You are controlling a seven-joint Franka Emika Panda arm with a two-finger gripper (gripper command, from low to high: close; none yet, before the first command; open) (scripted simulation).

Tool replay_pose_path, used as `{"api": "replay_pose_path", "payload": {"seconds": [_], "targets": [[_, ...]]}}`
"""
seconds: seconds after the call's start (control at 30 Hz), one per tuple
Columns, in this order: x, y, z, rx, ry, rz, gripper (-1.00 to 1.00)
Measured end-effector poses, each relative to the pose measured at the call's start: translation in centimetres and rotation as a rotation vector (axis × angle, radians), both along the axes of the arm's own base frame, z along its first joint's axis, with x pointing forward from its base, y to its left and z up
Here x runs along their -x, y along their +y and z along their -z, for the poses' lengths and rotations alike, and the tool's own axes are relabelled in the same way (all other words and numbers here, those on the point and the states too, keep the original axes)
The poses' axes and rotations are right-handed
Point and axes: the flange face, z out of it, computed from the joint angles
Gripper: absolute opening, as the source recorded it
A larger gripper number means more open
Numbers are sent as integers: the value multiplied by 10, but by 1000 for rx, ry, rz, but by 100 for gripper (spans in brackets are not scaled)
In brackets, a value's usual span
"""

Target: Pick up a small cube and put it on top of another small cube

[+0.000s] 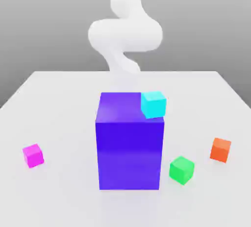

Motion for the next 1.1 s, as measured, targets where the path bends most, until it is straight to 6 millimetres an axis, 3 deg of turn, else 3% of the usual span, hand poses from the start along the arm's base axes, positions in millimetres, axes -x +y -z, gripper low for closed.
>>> {"api": "replay_pose_path", "payload": {"seconds": [0.07, 0.17, 0.33, 0.47, 0.6, 0.7, 0.9, 0.93, 1.1], "targets": [[-22, -32, 46, -17, 70, 79, 0], [-39, -80, 113, -48, 166, 191, 0], [-32, -157, 227, -115, 320, 375, 0], [2, -208, 317, -184, 437, 522, 0], [61, -248, 400, -271, 549, 684, 0], [106, -258, 456, -335, 627, 778, 0], [116, -257, 521, -348, 651, 797, 0], [117, -257, 530, -349, 652, 797, -100], [117, -257, 530, -349, 652, 797, -100]]}}
